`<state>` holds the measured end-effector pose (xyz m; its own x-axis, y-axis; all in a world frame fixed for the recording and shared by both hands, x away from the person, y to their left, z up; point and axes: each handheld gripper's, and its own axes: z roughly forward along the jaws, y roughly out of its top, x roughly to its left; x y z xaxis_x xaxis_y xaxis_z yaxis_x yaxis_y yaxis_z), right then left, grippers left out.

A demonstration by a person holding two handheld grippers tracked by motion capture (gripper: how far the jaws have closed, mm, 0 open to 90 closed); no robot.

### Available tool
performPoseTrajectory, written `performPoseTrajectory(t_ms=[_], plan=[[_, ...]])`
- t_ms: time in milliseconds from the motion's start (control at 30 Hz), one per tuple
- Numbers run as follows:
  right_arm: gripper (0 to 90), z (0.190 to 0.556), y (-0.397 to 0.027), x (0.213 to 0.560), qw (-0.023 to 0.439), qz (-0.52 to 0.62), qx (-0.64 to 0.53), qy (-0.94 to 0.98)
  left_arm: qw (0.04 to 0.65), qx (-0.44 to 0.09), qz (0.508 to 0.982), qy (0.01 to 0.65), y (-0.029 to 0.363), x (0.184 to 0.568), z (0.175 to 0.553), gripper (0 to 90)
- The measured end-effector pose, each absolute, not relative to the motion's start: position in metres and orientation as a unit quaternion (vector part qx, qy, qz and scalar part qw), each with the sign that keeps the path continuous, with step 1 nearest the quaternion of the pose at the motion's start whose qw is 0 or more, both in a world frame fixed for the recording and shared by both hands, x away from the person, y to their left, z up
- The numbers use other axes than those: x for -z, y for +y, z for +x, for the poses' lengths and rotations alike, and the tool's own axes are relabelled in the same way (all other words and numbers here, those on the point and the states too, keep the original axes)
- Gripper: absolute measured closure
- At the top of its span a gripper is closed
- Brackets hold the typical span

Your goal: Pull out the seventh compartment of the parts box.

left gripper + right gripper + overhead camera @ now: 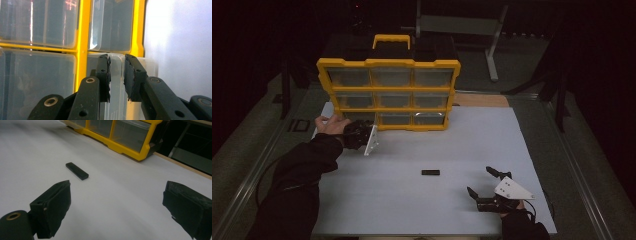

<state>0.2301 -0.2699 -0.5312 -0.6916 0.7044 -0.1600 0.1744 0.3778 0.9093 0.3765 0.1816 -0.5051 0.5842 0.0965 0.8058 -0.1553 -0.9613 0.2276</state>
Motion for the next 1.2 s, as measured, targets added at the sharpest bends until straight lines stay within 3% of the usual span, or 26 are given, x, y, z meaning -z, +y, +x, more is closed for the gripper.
performPoseTrajectory(t_ms=[1200], plan=[[8.0, 0.229, -0.269, 0.529, 0.28, 0.275, -0.481, 0.784, 0.132, -0.45, 0.883, -0.008, 0.176, 0.5, 0.343, 74.8]])
